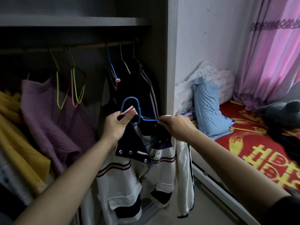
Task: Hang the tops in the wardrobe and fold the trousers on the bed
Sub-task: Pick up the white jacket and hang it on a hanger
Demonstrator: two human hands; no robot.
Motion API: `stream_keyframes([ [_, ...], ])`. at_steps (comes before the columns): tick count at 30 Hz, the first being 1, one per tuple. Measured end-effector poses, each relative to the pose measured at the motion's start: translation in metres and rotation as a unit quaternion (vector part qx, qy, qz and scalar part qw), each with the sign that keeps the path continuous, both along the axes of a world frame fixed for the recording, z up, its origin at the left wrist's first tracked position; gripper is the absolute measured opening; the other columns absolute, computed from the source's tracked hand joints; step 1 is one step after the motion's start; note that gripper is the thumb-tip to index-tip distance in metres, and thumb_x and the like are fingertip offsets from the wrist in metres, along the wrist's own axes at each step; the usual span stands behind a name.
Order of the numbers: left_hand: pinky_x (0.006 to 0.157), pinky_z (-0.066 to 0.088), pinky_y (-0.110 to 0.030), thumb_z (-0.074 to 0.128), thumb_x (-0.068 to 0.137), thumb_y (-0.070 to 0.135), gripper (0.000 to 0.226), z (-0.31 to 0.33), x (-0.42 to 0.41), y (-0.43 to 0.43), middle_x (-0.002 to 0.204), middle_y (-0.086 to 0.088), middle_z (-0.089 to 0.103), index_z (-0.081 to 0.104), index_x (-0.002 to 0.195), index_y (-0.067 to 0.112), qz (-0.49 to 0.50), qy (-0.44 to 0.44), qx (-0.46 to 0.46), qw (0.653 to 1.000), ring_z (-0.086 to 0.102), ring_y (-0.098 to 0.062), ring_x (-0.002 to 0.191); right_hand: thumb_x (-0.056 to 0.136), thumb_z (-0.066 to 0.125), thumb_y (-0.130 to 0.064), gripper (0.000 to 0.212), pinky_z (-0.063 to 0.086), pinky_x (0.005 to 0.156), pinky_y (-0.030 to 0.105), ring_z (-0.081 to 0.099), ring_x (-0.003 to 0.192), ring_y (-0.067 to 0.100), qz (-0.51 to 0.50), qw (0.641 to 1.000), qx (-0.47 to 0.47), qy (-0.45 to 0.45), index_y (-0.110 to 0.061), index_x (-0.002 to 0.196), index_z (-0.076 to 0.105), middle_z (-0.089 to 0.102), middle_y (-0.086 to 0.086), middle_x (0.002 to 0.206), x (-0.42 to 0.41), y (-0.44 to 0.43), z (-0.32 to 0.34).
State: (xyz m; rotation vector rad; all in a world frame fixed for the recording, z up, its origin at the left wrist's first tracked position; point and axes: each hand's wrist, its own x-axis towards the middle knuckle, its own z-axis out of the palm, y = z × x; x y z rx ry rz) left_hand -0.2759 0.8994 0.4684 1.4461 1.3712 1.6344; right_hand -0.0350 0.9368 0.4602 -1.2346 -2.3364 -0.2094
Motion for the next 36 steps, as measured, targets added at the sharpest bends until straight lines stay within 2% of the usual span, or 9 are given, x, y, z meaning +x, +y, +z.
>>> stream_keyframes([
  [9,0.049,0.044,-0.025,0.081,0.063,0.063,0.051,0.005,-0.030,-0.002,0.049,0.010,0.051,0.050,0.049,0.025,0.057,-0.073,-0.008,0.996,0.051,-0.008,0.049,0.101,0.045,-0.044,0.031,0.031,0.051,0.031,0.065,0.082,0.027,-0.116,0.984,0.062,-0.120,-0.044,0.131,0.054,0.055,0.001,0.098,0.015,0.006,-0.021],
  [14,0.056,0.043,-0.031,0.074,0.079,0.052,0.048,0.014,-0.031,0.004,0.051,0.011,0.048,0.047,0.050,0.024,0.117,-0.049,0.004,0.992,0.049,-0.010,0.053,0.095,0.062,-0.032,0.024,0.038,0.051,0.034,0.059,0.085,0.026,-0.129,0.978,0.108,-0.127,-0.025,0.118,0.062,0.051,0.004,0.098,0.007,0.000,-0.019],
  [17,0.058,0.044,-0.031,0.068,0.086,0.048,0.041,0.021,-0.045,0.004,0.063,0.002,0.059,0.054,0.066,0.015,0.137,0.073,0.002,0.988,0.058,-0.018,0.062,0.101,0.052,-0.041,0.026,0.039,0.051,0.035,0.053,0.090,0.029,-0.116,0.983,0.130,-0.059,-0.020,0.111,0.063,0.051,0.008,0.101,0.004,-0.001,-0.007],
  [21,0.068,0.038,-0.036,0.066,0.091,0.032,0.027,0.018,-0.056,-0.004,0.087,-0.007,0.058,0.052,0.088,0.009,0.195,0.344,-0.049,0.917,0.056,-0.031,0.087,0.103,0.045,-0.042,0.033,0.032,0.051,0.034,0.052,0.091,0.031,-0.082,0.987,0.125,-0.051,-0.017,0.113,0.064,0.051,0.009,0.102,-0.011,-0.003,0.004],
  [24,0.081,0.043,-0.042,0.071,0.084,0.019,0.020,0.000,-0.048,-0.024,0.097,-0.013,0.056,0.058,0.093,0.008,0.228,0.407,0.051,0.883,0.054,-0.035,0.095,0.104,0.045,-0.039,0.031,0.035,0.052,0.036,0.056,0.091,0.032,-0.063,0.990,0.104,-0.072,-0.016,0.113,0.062,0.050,0.010,0.103,-0.020,-0.008,0.000],
  [26,0.075,0.046,-0.038,0.069,0.085,0.026,0.016,-0.014,-0.035,-0.034,0.092,-0.005,0.056,0.062,0.090,0.013,0.189,0.446,0.125,0.866,0.055,-0.028,0.090,0.103,0.049,-0.035,0.026,0.036,0.048,0.038,0.061,0.077,0.035,-0.055,0.993,0.091,-0.060,-0.014,0.112,0.062,0.050,0.010,0.101,-0.024,-0.009,-0.003],
  [28,0.074,0.047,-0.034,0.062,0.089,0.041,0.027,-0.029,-0.019,-0.035,0.095,0.000,0.057,0.065,0.100,0.016,0.115,0.479,0.092,0.865,0.054,-0.021,0.092,0.105,0.044,-0.035,0.029,0.041,0.050,0.042,0.061,0.069,0.039,-0.064,0.995,0.069,-0.044,-0.013,0.115,0.060,0.048,0.011,0.102,-0.026,-0.007,-0.004],
  [30,0.079,0.046,-0.033,0.058,0.092,0.050,0.038,-0.040,-0.006,-0.029,0.099,0.003,0.054,0.064,0.109,0.017,0.069,0.459,0.020,0.885,0.052,-0.017,0.094,0.106,0.041,-0.036,0.033,0.046,0.053,0.045,0.060,0.069,0.039,-0.064,0.996,0.054,-0.027,-0.012,0.118,0.060,0.047,0.012,0.103,-0.028,-0.004,-0.005],
  [36,0.060,0.040,-0.028,0.052,0.093,0.057,0.050,-0.031,0.005,0.002,0.059,0.008,0.051,0.066,0.079,0.012,-0.029,0.165,-0.136,0.977,0.047,-0.008,0.055,0.104,0.047,-0.034,0.031,0.051,0.065,0.046,0.061,0.080,0.038,-0.028,0.999,0.004,0.032,-0.013,0.122,0.062,0.049,0.012,0.107,-0.026,-0.011,-0.001],
])
